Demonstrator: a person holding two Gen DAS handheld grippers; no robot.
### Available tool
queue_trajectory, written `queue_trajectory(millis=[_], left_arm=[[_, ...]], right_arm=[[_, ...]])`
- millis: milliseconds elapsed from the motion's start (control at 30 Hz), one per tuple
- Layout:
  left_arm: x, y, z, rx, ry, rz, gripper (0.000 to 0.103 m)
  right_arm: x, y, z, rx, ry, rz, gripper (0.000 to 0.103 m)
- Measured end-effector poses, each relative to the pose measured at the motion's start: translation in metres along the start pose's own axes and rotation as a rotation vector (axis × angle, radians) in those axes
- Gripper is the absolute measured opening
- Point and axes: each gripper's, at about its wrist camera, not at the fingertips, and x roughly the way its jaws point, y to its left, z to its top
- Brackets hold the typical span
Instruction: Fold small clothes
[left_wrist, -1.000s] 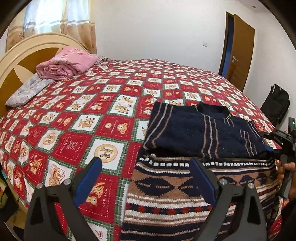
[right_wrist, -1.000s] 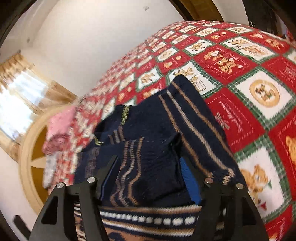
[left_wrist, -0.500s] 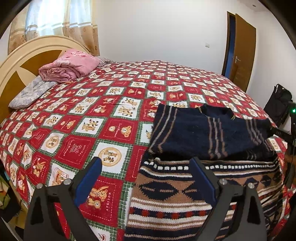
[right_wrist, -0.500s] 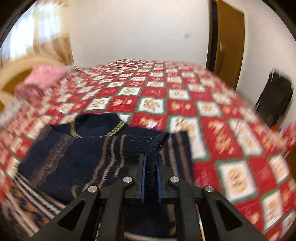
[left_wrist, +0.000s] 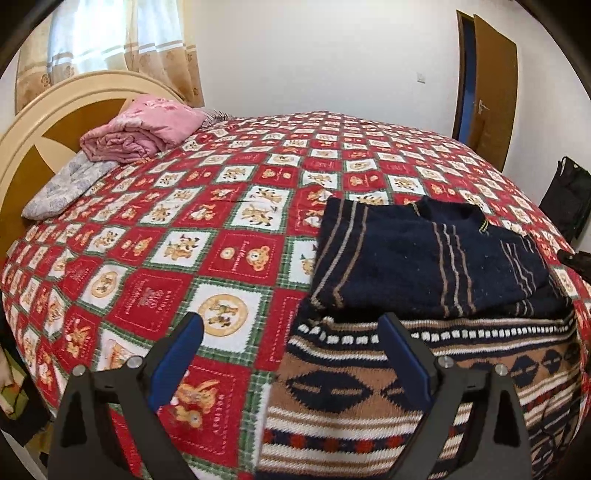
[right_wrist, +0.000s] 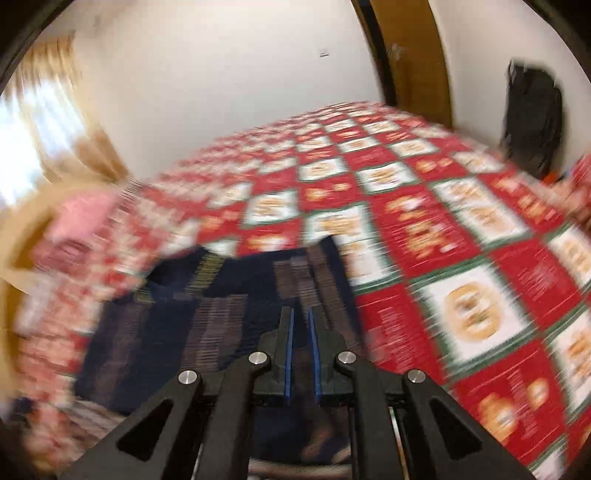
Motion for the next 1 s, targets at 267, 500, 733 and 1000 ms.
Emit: queue_trajectory(millis=[267,500,733,1000], left_arm=[[0.001,-0.013,-0.003,0.027,0.016,-0.03,0.097],[-0.013,0.008,-0.002,0.029,-0.009,-0.001,0.097],[-0.037,0.038,-0.014,0.074,-0.057,0.036,0.098],[-0.062,0.049,-0.025,-0.01,-0.071,-0.061,0.098]], right_arm=[[0.032,0.046,-0.024,-0.186,0.097,-0.08,0.064],[0.047,0.041,-0.035,-0.246,0.182,-0.214,0.039],[-0.104,0.023,-0.02,-0.104,-0.21,-0.107,0.039],[-0.212,-0.005,-0.055,0.253,-0.275,0.496,0.039]])
